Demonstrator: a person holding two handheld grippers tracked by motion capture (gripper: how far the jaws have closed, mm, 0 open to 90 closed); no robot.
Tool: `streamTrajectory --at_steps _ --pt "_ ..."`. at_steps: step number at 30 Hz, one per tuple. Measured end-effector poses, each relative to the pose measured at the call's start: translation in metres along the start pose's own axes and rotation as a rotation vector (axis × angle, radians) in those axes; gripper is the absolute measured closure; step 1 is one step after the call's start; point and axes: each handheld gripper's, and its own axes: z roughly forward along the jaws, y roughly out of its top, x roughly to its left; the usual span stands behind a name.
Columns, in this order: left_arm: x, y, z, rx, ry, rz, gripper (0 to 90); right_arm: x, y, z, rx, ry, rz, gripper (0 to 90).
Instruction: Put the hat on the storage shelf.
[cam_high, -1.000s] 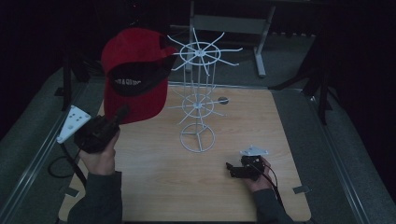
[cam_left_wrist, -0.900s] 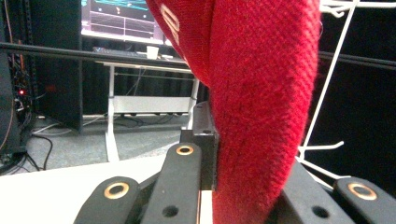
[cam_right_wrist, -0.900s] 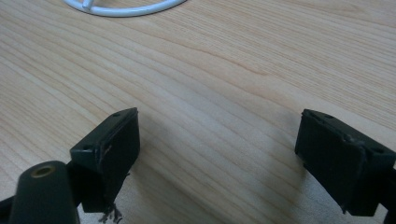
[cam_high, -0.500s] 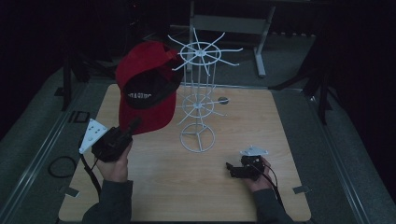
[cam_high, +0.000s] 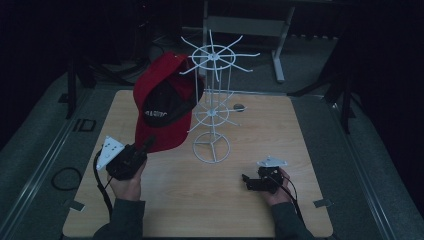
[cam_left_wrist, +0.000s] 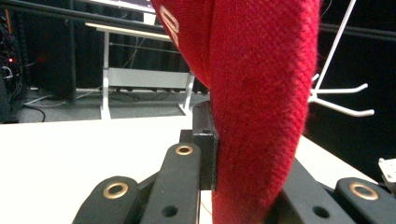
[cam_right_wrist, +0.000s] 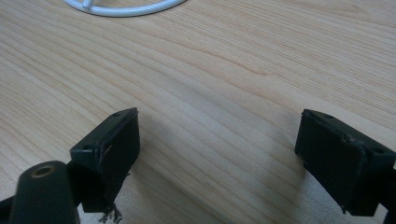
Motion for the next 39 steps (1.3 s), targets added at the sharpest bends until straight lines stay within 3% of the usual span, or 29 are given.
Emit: streamTrajectory --at_steps 13,17,23,27,39 --pt "-0.003 -0.012 0.006 0.038 -0.031 0.015 82.4 0.000 0.000 0.000 0.000 0.001 0.001 13.7" --pt "-0.001 -0.011 0.008 0.047 -0.032 0.000 66.8 0.000 0.000 0.000 0.000 0.000 0.000 13.7" --pt "0.003 -0.011 0.010 0.084 -0.019 -0.009 51.0 0.000 0.000 0.000 0.000 0.000 -0.002 13.7" --pt "0.006 -0.013 0.009 0.105 -0.003 -0.006 45.2 0.000 0.000 0.000 0.001 0.000 -0.003 13.7" --pt "0.015 -0.022 0.004 0.108 0.049 -0.003 33.3 0.000 0.000 0.000 0.003 0.000 -0.004 13.7"
